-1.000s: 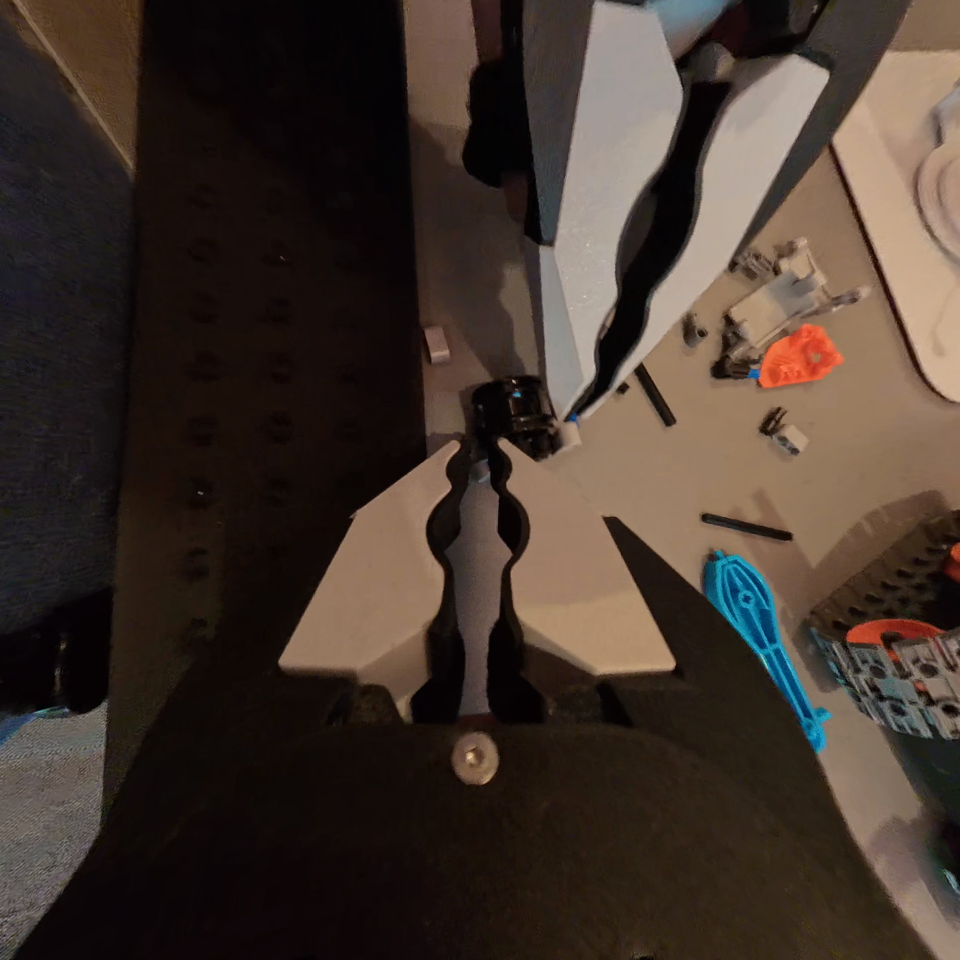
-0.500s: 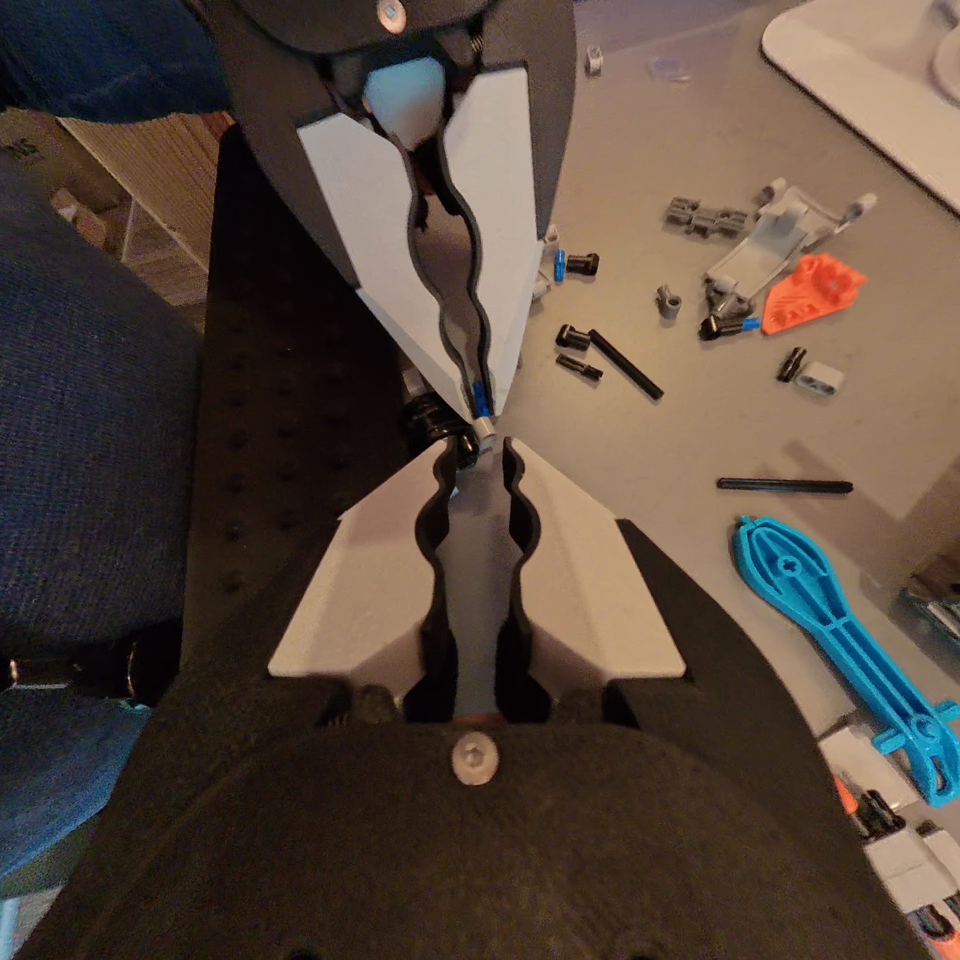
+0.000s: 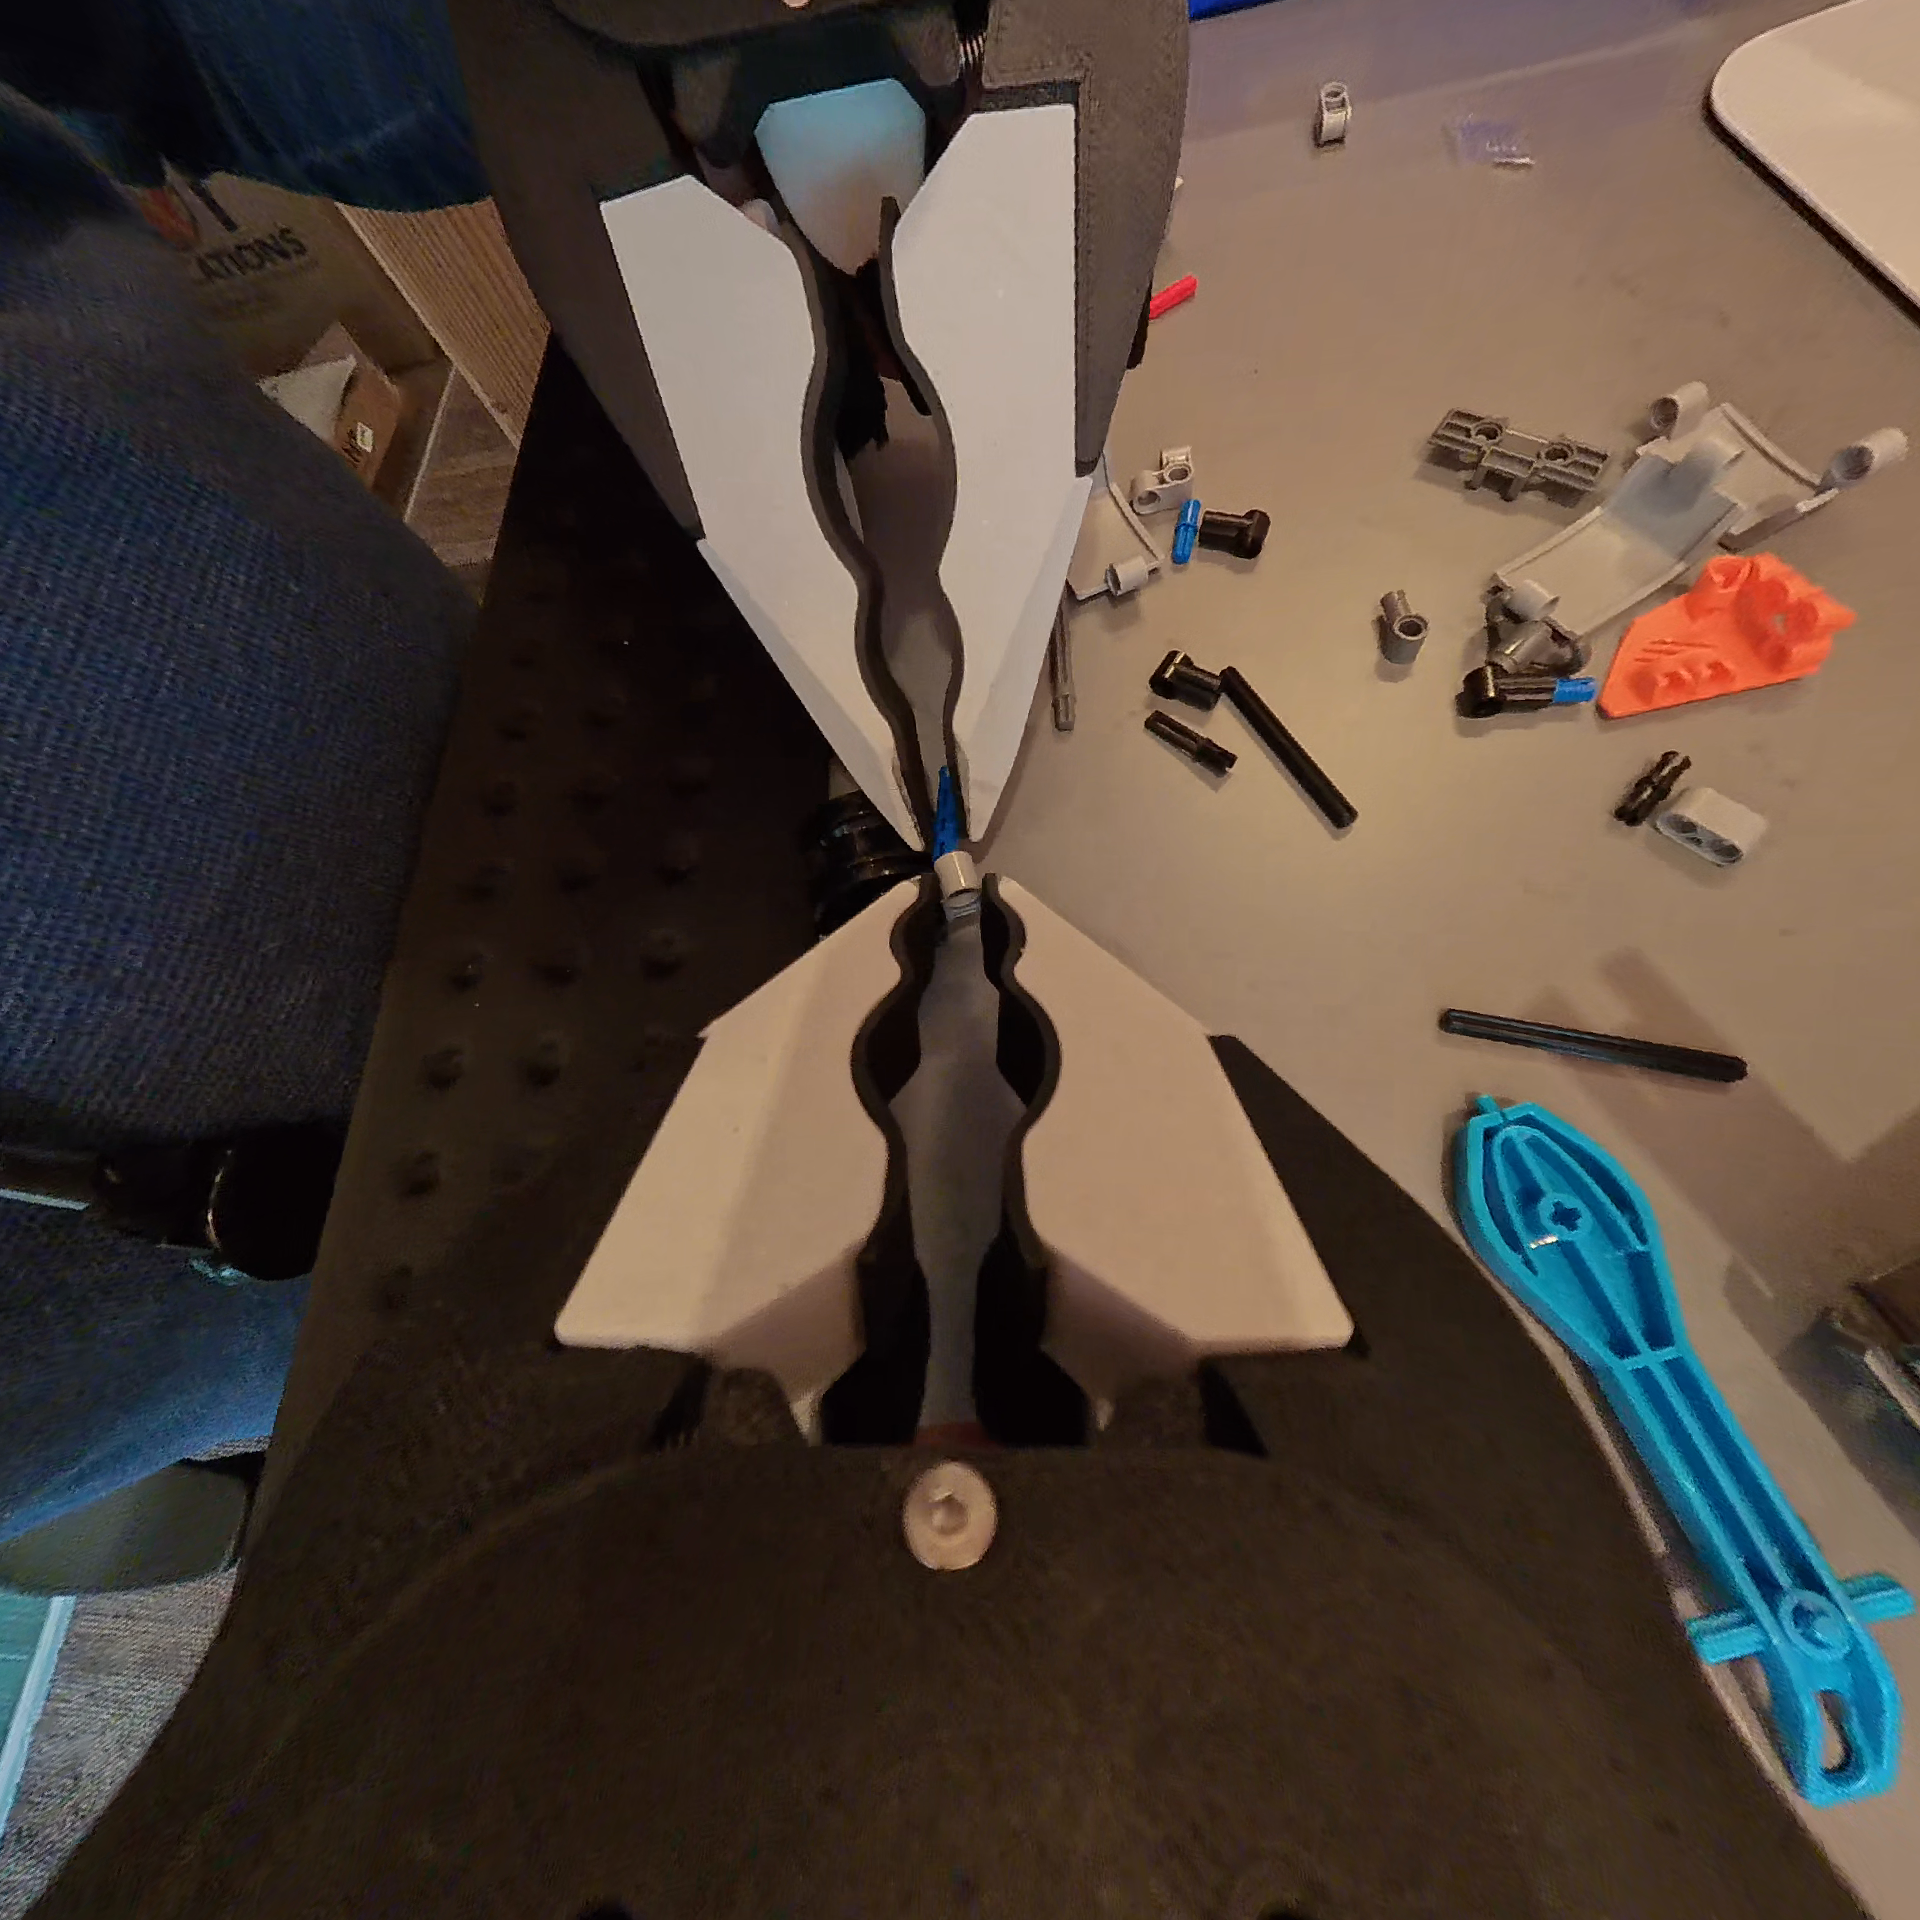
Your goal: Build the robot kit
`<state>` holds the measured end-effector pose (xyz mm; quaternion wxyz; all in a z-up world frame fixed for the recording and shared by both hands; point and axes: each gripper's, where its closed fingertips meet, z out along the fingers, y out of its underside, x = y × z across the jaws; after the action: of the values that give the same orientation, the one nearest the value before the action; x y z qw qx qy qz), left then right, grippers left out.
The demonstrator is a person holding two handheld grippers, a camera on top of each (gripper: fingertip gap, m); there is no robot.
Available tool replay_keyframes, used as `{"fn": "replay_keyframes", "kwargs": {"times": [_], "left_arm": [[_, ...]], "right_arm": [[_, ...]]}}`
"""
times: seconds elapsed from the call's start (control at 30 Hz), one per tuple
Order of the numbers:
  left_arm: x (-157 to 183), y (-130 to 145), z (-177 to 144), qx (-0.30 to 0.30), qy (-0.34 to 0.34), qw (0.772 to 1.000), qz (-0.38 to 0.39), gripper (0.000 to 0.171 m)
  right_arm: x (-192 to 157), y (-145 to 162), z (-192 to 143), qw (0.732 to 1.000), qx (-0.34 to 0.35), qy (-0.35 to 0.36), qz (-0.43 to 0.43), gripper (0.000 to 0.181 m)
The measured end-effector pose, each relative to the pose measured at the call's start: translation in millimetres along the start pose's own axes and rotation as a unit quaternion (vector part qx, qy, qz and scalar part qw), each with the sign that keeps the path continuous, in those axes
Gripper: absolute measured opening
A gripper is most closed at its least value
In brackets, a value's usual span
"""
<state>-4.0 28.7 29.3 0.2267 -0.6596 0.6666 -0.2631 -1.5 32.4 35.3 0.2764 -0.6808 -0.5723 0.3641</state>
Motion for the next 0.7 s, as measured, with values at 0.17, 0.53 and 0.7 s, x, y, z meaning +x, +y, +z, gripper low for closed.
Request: {"fn": "replay_keyframes", "kwargs": {"times": [0.17, 0.53, 0.7], "left_arm": [[-3.3, -2.9, 0.6, 0.009, -0.005, 1.000, -0.021, 0.002], [-5.8, -7.8, -1.3, 0.032, -0.019, 0.999, -0.030, 0.002], [-6.7, -6.6, 1.2, 0.019, -0.038, 0.999, -0.023, 0.001]], "right_arm": [[1.2, 0.2, -0.4, 1.000, 0.003, 0.015, -0.020, 0.005], [4.9, 1.0, -1.5, 0.998, 0.007, 0.049, -0.028, 0.004], [4.9, 2.0, -2.2, 0.999, 0.009, 0.046, -0.026, 0.004]]}}
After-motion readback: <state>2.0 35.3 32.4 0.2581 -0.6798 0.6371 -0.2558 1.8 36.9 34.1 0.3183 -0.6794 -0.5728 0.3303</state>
